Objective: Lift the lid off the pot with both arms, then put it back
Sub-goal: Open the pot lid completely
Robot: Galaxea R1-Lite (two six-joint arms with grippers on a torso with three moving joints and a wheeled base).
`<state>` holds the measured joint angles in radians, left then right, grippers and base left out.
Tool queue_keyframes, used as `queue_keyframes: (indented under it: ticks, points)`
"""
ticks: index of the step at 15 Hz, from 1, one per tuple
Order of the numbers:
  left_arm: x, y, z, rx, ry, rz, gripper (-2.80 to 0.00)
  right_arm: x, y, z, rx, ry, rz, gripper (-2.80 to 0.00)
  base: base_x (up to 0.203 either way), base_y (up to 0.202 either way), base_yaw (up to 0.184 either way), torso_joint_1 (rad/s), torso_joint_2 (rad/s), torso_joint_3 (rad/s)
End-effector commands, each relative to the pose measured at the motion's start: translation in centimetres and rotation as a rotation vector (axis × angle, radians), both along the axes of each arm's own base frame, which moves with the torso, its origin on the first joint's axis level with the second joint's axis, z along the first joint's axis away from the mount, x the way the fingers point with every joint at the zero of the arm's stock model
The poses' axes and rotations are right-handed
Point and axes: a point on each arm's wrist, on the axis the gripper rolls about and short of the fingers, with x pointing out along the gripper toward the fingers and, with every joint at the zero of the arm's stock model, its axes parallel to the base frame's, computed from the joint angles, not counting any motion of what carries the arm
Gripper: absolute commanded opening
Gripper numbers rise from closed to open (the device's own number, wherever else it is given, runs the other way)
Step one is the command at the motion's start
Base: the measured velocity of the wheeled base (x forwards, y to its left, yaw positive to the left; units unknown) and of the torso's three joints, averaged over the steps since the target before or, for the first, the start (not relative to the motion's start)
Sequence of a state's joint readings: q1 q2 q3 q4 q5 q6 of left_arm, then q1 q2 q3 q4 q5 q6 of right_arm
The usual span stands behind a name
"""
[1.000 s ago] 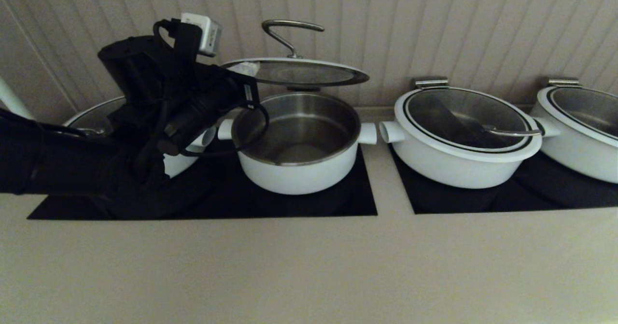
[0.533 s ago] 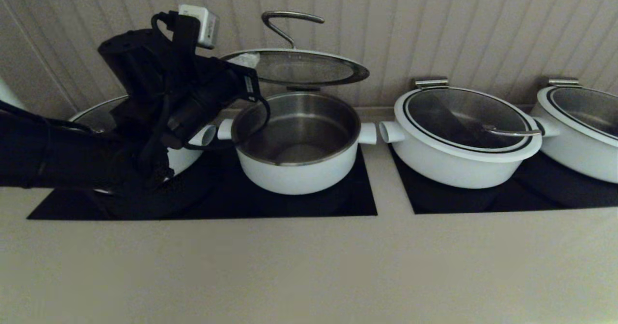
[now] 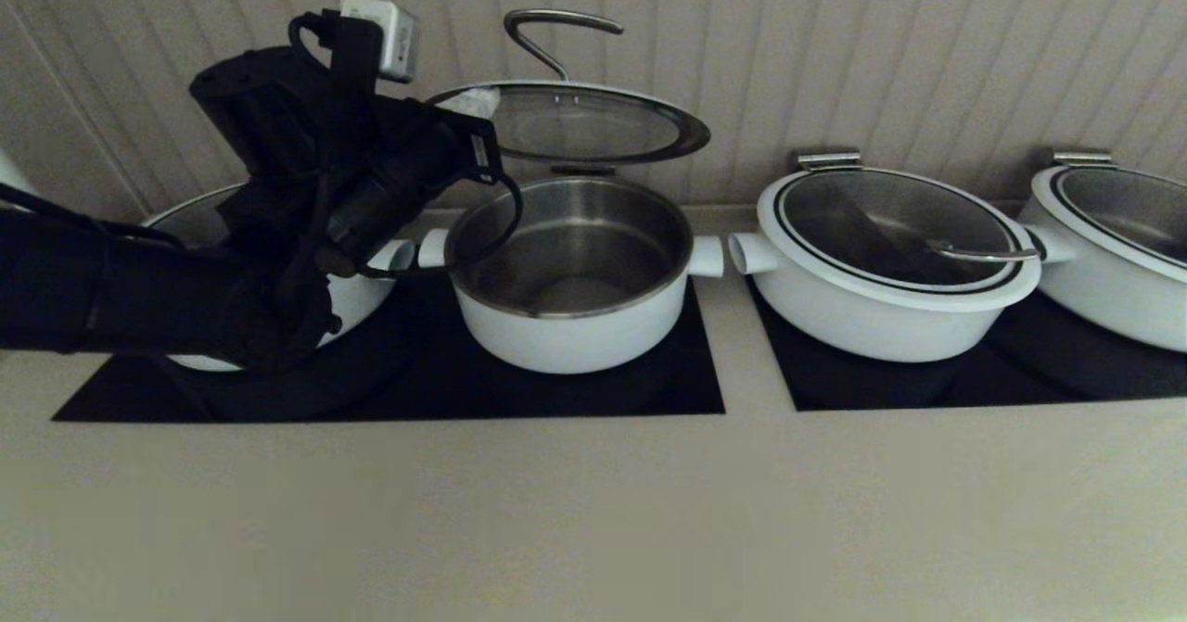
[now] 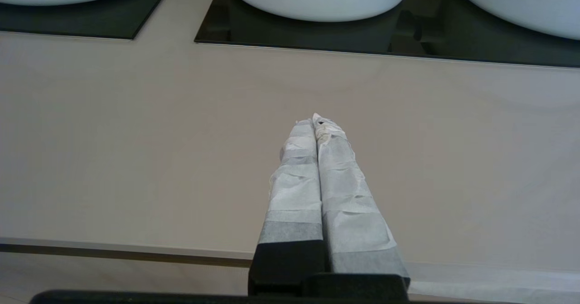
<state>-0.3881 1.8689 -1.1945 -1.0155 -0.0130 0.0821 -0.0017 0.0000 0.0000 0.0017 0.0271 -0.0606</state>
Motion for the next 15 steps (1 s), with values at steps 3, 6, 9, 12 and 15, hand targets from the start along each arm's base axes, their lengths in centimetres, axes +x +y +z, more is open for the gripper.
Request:
queue_keyframes:
  ticks: [3, 6, 9, 12, 15]
  points:
    - [0.38, -0.16, 0.62, -0.011, -0.03, -0.001, -2.8, 0.01, 0.0, 0.01, -0.001, 0.001, 0.001, -2.8, 0.0, 0.0, 0.0, 0.0, 0.0, 0.0]
    - [0.48, -0.2, 0.86, -0.015, -0.039, -0.001, -2.8, 0.01, 0.0, 0.01, -0.001, 0.001, 0.001, -2.8, 0.0, 0.0, 0.0, 0.0, 0.0, 0.0]
    - [0.59, -0.24, 0.97, -0.024, -0.059, -0.001, -2.8, 0.01, 0.0, 0.01, -0.001, 0.001, 0.001, -2.8, 0.0, 0.0, 0.0, 0.0, 0.0, 0.0]
    - [0.81, -0.39, 0.82, -0.04, -0.105, -0.002, -2.8, 0.01, 0.0, 0.01, -0.001, 0.001, 0.001, -2.8, 0.0, 0.0, 0.0, 0.0, 0.0, 0.0]
    - [0.93, -0.38, 0.73, -0.04, -0.104, -0.001, -2.8, 0.01, 0.0, 0.01, -0.001, 0.001, 0.001, -2.8, 0.0, 0.0, 0.0, 0.0, 0.0, 0.0]
